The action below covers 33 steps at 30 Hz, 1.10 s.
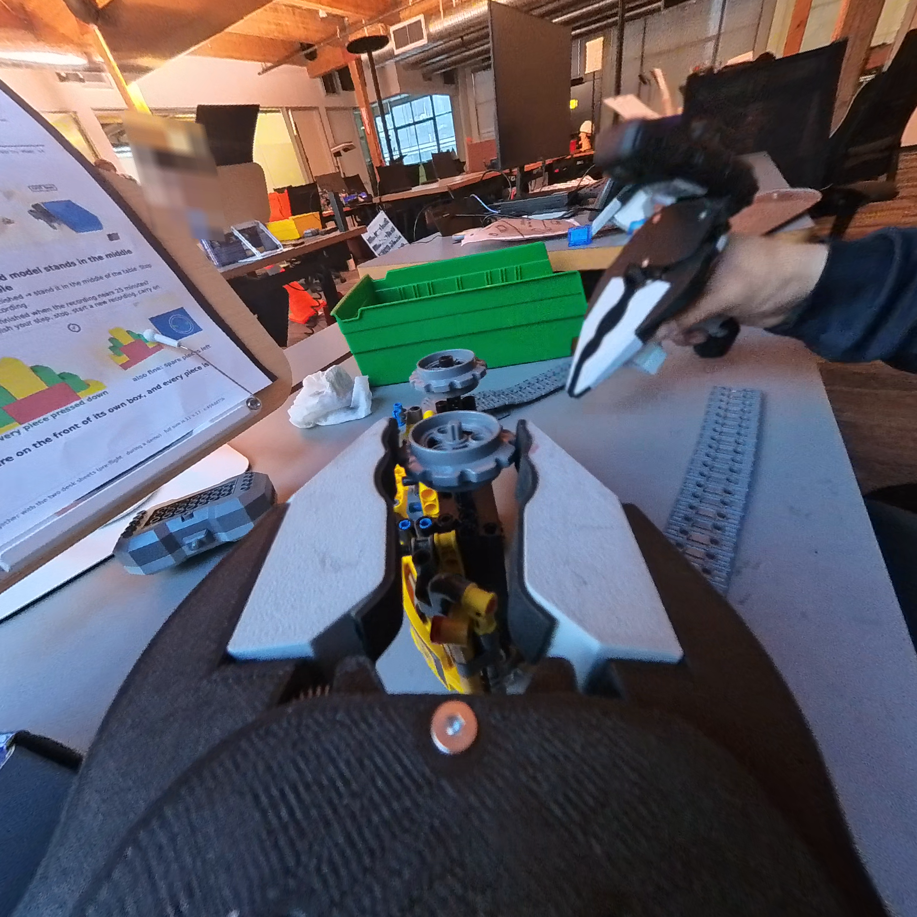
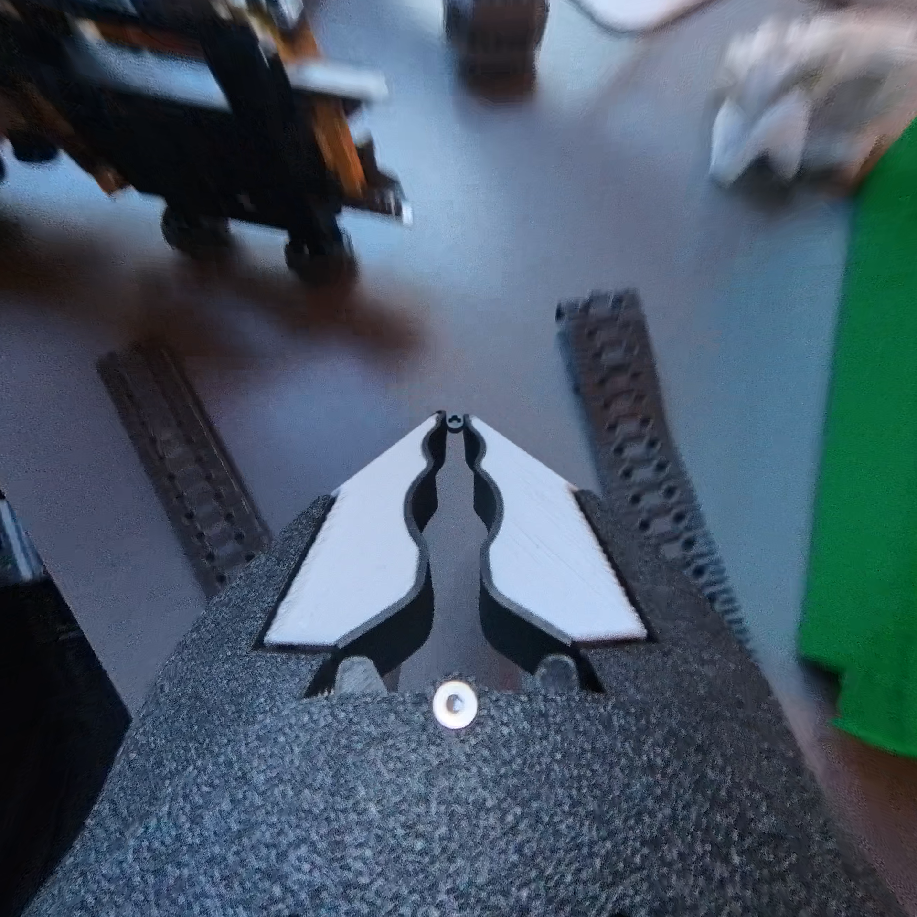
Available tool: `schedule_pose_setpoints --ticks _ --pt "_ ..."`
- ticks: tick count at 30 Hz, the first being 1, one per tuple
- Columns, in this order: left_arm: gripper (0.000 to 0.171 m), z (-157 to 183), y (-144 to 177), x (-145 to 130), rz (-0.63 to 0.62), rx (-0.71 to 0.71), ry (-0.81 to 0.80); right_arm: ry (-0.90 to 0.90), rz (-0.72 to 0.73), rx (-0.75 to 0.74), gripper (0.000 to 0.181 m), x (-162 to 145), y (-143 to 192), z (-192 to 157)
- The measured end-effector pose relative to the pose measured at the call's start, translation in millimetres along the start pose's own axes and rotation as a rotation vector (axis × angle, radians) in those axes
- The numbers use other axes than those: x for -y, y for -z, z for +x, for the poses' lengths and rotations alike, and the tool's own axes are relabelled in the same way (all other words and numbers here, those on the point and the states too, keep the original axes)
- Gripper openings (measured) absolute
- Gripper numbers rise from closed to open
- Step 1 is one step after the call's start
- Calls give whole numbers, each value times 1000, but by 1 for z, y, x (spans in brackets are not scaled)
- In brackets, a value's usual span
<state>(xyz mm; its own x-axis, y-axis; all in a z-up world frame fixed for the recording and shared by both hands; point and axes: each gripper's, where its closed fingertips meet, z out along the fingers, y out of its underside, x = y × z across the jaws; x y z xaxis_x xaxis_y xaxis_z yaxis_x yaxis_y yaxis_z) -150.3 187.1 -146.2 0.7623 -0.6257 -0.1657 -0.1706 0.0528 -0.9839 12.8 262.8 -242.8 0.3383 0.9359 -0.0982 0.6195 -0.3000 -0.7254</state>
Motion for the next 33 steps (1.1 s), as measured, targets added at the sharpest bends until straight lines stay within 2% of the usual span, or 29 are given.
schedule_pose_setpoints --ticks 3,5,9,13,15,17,20,26,28,33 --pt "45 2 0 0 -2 -5 -28 2 -72 -2 3 -34 -8 5" --pt "45 4 0 0 0 -10 -49 21 -91 -16 10 -40 -9 8" --pt "46 4 0 0 3 -12 -56 15 -66 3 18 -33 0 12" --pt "46 3 1 0 7 -18 -41 -35 41 58 20 -14 19 13" --pt "46 3 1 0 6 -20 -38 -36 11 40 20 -19 21 18" --pt "46 4 1 0 7 -25 -44 4 89 36 22 -2 27 11" --pt "46 7 0 0 9 -36 -53 95 223 126 24 42 32 -26" --pt "46 11 0 1 16 -57 -73 244 339 187 31 115 7 -75" --pt "46 11 0 1 15 -61 -72 259 345 200 42 128 -5 -80" --pt "46 12 1 0 8 -65 -76 353 303 225 41 135 -33 -91"
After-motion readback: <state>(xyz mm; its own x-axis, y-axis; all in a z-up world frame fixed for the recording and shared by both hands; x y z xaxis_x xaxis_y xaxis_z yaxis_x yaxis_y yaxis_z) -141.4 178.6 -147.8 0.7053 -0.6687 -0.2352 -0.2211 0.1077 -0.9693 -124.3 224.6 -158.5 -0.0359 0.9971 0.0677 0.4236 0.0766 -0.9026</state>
